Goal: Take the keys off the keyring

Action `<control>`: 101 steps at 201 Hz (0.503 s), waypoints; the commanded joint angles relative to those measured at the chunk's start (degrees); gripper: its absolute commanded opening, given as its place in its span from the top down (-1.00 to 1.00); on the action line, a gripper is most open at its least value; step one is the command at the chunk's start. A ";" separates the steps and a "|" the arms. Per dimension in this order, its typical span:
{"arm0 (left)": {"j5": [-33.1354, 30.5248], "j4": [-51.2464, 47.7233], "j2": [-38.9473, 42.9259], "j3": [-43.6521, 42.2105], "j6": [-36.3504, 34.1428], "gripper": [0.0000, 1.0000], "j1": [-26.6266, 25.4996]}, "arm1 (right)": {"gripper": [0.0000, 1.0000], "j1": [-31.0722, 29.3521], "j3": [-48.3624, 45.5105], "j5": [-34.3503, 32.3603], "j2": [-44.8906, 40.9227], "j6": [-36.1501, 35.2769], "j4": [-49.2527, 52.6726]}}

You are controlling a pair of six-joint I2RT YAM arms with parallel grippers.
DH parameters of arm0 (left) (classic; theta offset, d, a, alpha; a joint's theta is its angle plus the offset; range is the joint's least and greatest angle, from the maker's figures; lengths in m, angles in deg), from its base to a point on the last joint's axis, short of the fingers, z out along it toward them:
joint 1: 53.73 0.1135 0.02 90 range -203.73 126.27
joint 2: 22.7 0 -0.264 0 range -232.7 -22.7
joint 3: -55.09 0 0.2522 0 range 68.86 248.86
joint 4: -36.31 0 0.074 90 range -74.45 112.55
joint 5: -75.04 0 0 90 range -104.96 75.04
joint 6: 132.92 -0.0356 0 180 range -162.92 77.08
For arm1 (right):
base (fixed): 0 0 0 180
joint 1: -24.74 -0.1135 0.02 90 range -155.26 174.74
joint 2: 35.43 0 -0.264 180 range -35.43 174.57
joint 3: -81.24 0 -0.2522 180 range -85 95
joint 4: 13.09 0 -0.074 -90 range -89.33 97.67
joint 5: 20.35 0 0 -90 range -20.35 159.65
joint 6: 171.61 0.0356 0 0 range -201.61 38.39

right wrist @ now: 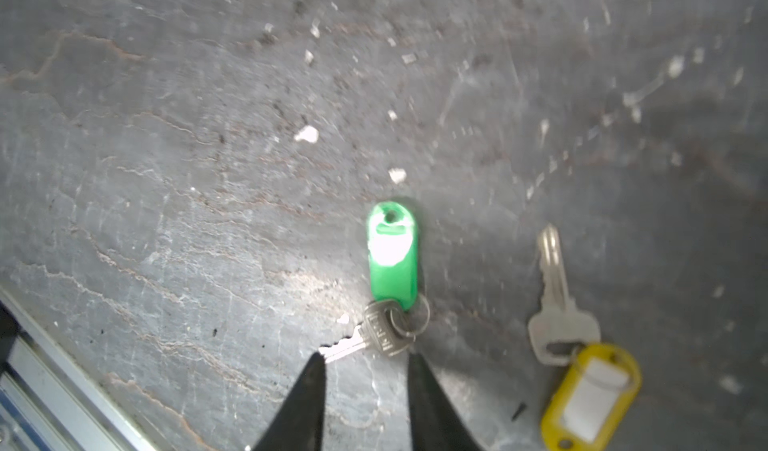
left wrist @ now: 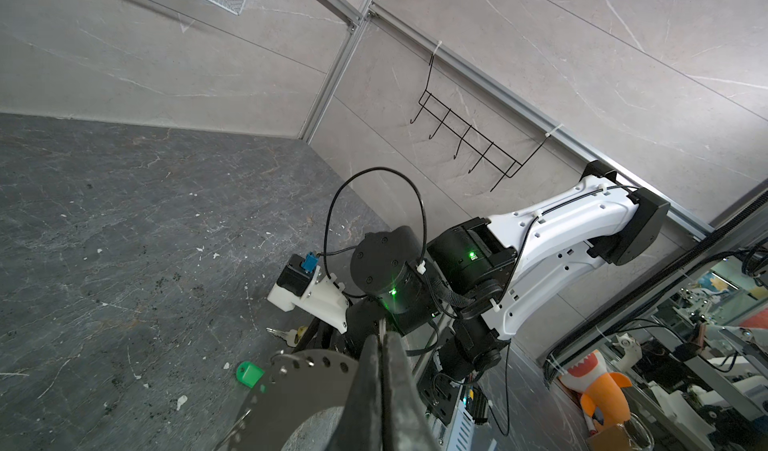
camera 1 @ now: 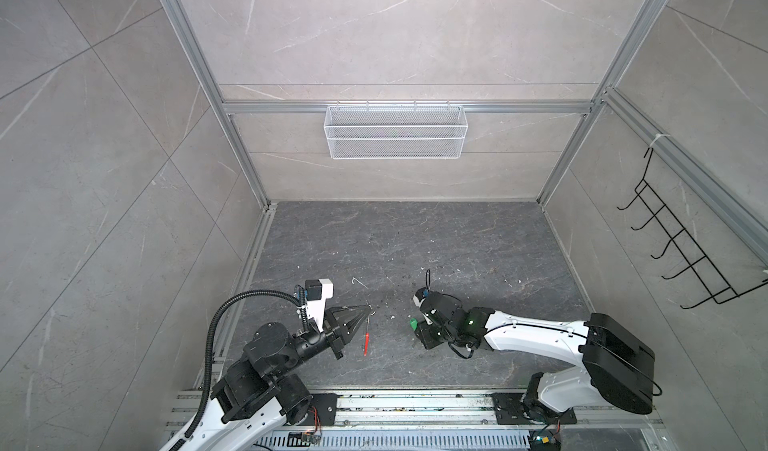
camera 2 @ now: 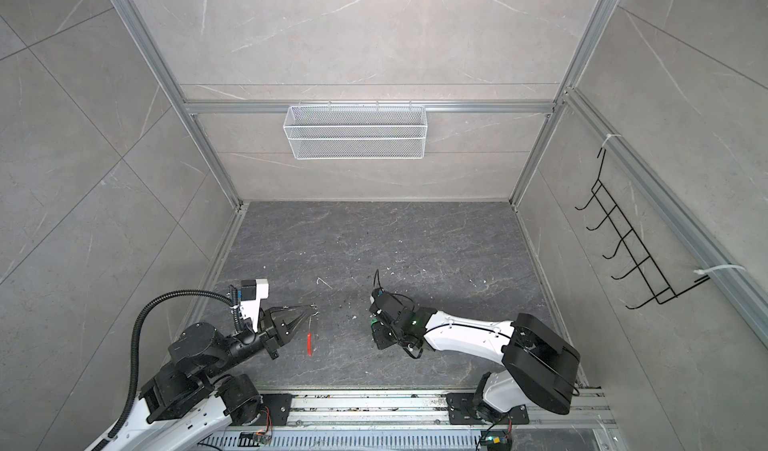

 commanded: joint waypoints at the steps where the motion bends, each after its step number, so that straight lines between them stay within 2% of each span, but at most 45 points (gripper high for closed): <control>1: -0.11 3.26 0.59 -0.31 0.97 1.00 -0.02 | 0.14 0.54 2.28 0.47 -1.30 -1.34 -0.72; 67: -0.20 3.99 0.01 -0.64 0.98 1.00 -0.08 | 0.07 0.92 5.39 0.95 -11.28 -4.23 2.15; 101: -0.20 4.15 -1.09 0.15 0.84 1.00 -0.03 | 0.06 0.89 6.93 4.60 -17.78 -6.32 2.39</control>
